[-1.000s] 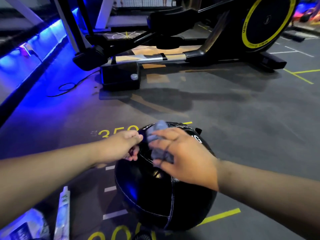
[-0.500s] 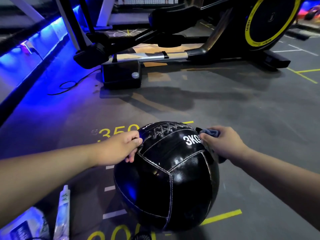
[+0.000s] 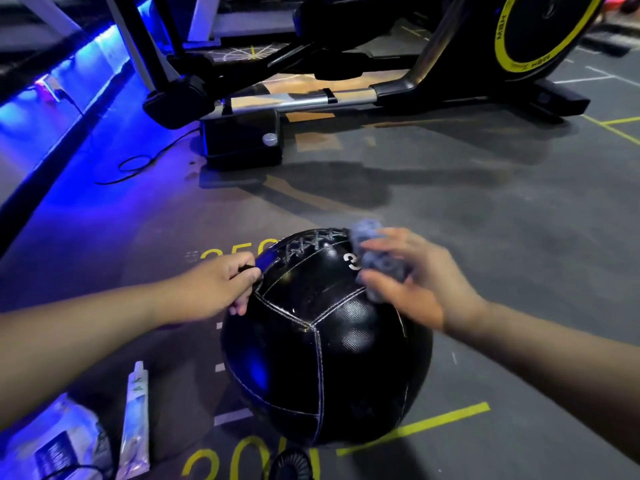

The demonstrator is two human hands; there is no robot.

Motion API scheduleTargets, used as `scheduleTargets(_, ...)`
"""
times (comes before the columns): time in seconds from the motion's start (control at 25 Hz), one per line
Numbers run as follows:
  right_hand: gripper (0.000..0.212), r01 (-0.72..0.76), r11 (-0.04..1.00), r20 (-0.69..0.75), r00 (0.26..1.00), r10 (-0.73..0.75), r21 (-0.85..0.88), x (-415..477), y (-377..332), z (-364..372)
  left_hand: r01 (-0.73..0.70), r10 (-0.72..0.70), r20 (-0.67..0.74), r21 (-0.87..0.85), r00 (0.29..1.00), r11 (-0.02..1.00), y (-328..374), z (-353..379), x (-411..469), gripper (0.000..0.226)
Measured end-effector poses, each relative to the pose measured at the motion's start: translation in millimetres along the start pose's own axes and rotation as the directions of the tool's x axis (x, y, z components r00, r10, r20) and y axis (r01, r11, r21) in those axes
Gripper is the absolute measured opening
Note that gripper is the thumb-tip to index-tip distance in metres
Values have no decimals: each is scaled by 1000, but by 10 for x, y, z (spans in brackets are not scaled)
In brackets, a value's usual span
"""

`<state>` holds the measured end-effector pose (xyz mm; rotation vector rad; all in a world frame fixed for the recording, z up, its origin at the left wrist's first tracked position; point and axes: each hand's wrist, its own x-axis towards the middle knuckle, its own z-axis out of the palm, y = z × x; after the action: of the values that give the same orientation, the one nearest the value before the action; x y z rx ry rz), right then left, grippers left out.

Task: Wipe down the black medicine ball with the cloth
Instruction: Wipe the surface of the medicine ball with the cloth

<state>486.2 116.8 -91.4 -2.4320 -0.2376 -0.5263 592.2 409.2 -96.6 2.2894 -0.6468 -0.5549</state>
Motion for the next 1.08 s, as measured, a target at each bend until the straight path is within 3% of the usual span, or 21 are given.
scheduleTargets(0.08, 20, -380, 925, -11, 925, 380, 13, -8, 318, -68, 28, -28, -20, -34, 999, 999, -60, -27, 2, 28)
scheduleTargets(0.12, 17, -484, 875, -6, 875, 484, 5, -37, 413, -71, 42, -43, -30, -28, 999, 999, -79, -29, 12, 29)
scheduleTargets(0.16, 14, -493, 870, -23, 870, 493, 0, -72, 473, -53, 53, -53, -36, -17, 998, 998, -82, -27, 28, 30)
scheduleTargets(0.2, 14, -421, 907, -64, 905, 420, 6, -90, 448, -39, 62, -62, -39, -6, 997, 998, -83, -24, 56, 30)
scheduleTargets(0.28, 23, -110, 994, -110, 988, 108, -8, -63, 261, 31, 70, -70, -40, -1, 997, 998, -115, -32, 106, 29)
scheduleTargets(0.36, 27, 216, 976, -26, 976, -218, -39, -49, -78, 147, 68, -69, -38, -5, 997, 998, -115, -27, 129, 29)
scheduleTargets(0.44, 26, 533, 840, 134, 844, -520, -100, -71, -395, 291, 71, -70, -41, 25, 997, 997, -89, -18, 130, 29)
scheduleTargets(0.52, 25, 717, 675, 316, 689, -652, -171, -106, -535, 388, 89, -85, -59, 78, 995, 993, -57, -16, 118, 28)
scheduleTargets(0.56, 27, 723, 668, 362, 679, -639, -175, -78, -500, 368, 89, -84, -66, 78, 994, 993, -47, -14, 115, 28)
scheduleTargets(0.6, 30, 670, 726, 352, 724, -594, -154, -20, -430, 319, 87, -84, -67, 46, 994, 995, -35, -9, 121, 28)
scheduleTargets(0.68, 34, 365, 925, 231, 914, -334, -106, 163, -265, 154, 84, -87, -60, -40, 994, 996, 8, 14, 126, 27)
scheduleTargets(0.72, 32, 202, 974, 170, 969, -182, -107, 286, -178, 49, 85, -88, -60, -63, 994, 994, 56, 34, 141, 26)
scheduleTargets(0.8, 26, 37, 985, 151, 988, -11, -170, 459, -115, -48, 83, -88, -59, -88, 994, 993, 167, 98, 175, 26)
scheduleTargets(0.84, 26, 66, 977, 151, 988, -36, -201, 462, -160, -23, 79, -85, -58, -87, 995, 993, 230, 126, 190, 27)
scheduleTargets(0.92, 30, 263, 945, 200, 954, -225, -193, 321, -369, 133, 76, -82, -61, -91, 995, 993, 302, 144, 202, 28)
scheduleTargets(1.0, 36, 525, 835, 367, 818, -442, -163, 99, -599, 294, 92, -102, -68, -139, 992, 986, 297, 134, 194, 28)
scheduleTargets(1.04, 41, 601, 781, 450, 752, -482, -168, 25, -658, 339, 99, -112, -72, -165, 991, 981, 289, 125, 189, 28)
scheduleTargets(1.08, 48, 603, 773, 490, 743, -456, -195, 8, -677, 341, 103, -118, -70, -190, 991, 976, 286, 120, 193, 28)
